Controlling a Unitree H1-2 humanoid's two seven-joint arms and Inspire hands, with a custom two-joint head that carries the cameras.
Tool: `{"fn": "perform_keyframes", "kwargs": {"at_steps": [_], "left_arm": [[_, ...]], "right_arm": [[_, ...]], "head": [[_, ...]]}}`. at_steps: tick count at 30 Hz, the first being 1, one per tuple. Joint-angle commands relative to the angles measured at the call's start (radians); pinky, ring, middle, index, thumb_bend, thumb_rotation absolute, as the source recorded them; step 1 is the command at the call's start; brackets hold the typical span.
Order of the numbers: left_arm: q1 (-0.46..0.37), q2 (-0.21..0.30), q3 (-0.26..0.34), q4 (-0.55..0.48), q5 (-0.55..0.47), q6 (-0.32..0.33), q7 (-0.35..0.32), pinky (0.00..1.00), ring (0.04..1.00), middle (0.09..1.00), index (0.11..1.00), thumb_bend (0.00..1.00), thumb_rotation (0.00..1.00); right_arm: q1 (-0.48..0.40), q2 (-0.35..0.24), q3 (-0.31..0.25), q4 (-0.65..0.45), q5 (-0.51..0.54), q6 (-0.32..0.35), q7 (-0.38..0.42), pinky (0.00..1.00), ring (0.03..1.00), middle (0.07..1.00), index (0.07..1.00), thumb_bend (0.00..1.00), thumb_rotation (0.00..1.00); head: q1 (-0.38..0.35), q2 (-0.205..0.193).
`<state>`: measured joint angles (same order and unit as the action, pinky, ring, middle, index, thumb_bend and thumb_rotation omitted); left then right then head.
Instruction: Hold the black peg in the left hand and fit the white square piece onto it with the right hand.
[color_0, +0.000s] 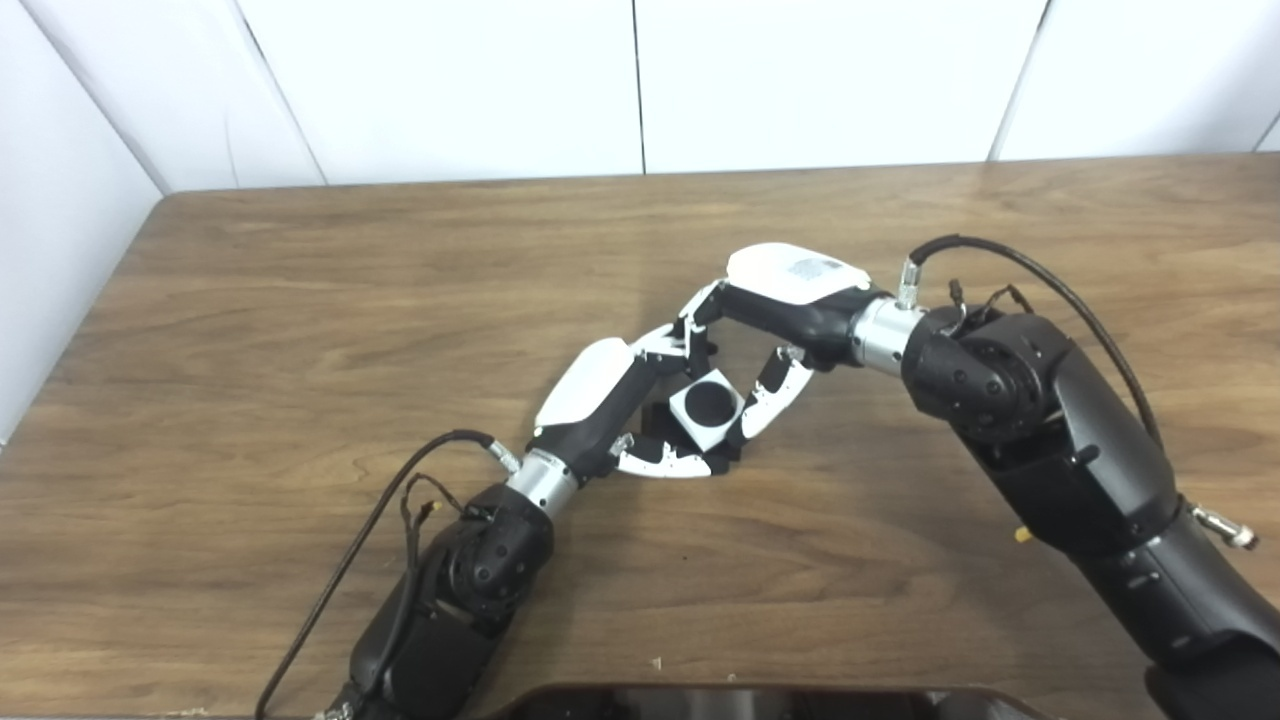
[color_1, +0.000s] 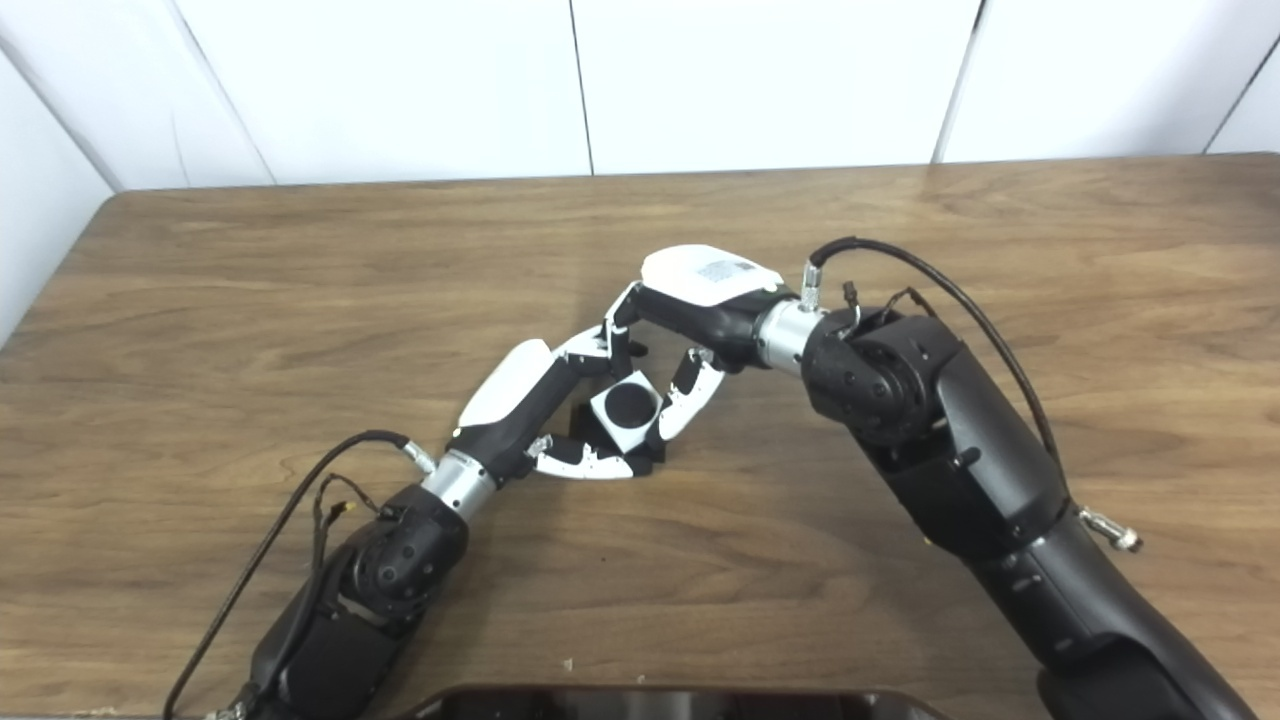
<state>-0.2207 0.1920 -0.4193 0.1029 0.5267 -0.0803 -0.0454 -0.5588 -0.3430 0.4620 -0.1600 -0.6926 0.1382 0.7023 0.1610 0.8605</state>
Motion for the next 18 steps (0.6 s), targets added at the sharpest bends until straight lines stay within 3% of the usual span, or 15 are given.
{"fn": "perform_keyframes", "kwargs": {"at_steps": [1, 7, 8, 9, 13, 18], "left_arm": [[0.043, 0.012, -0.04, 0.031, 0.032, 0.059, -0.081, 0.89, 0.938, 0.9, 0.492, 0.52, 0.08], [0.041, 0.015, -0.039, 0.03, 0.025, 0.06, -0.083, 0.89, 0.939, 0.903, 0.492, 0.52, 0.08], [0.041, 0.015, -0.038, 0.031, 0.023, 0.06, -0.083, 0.89, 0.94, 0.903, 0.491, 0.52, 0.08], [0.04, 0.016, -0.039, 0.031, 0.023, 0.061, -0.085, 0.89, 0.94, 0.904, 0.492, 0.52, 0.08], [0.039, 0.019, -0.039, 0.03, 0.023, 0.062, -0.086, 0.89, 0.938, 0.904, 0.492, 0.52, 0.08], [0.04, 0.02, -0.038, 0.025, 0.022, 0.068, -0.088, 0.89, 0.936, 0.903, 0.492, 0.52, 0.07]], "right_arm": [[-0.034, -0.007, -0.007, -0.004, -0.003, -0.025, -0.024, 0.77, 0.836, 0.789, 0.48, 0.52, 0.14], [-0.031, -0.013, -0.002, -0.006, -0.012, -0.009, -0.005, 0.75, 0.817, 0.801, 0.494, 0.52, 0.15], [-0.031, -0.015, 0.0, -0.006, -0.013, -0.006, 0.0, 0.73, 0.817, 0.826, 0.667, 0.79, 0.26], [-0.032, -0.017, 0.0, -0.008, -0.011, 0.001, 0.009, 0.73, 0.823, 0.844, 0.731, 0.85, 0.3], [-0.027, -0.022, -0.005, 0.001, -0.006, 0.004, 0.011, 0.72, 0.85, 0.904, 0.888, 0.96, 0.39], [-0.022, -0.032, -0.002, 0.0, -0.025, 0.008, 0.003, 0.72, 0.87, 0.955, 0.993, 1.0, 0.43]], "head": [[0.0, 0.002], [0.0, 0.001], [0.0, 0.001], [-0.001, 0.001], [-0.002, 0.0], [-0.004, 0.001]]}}
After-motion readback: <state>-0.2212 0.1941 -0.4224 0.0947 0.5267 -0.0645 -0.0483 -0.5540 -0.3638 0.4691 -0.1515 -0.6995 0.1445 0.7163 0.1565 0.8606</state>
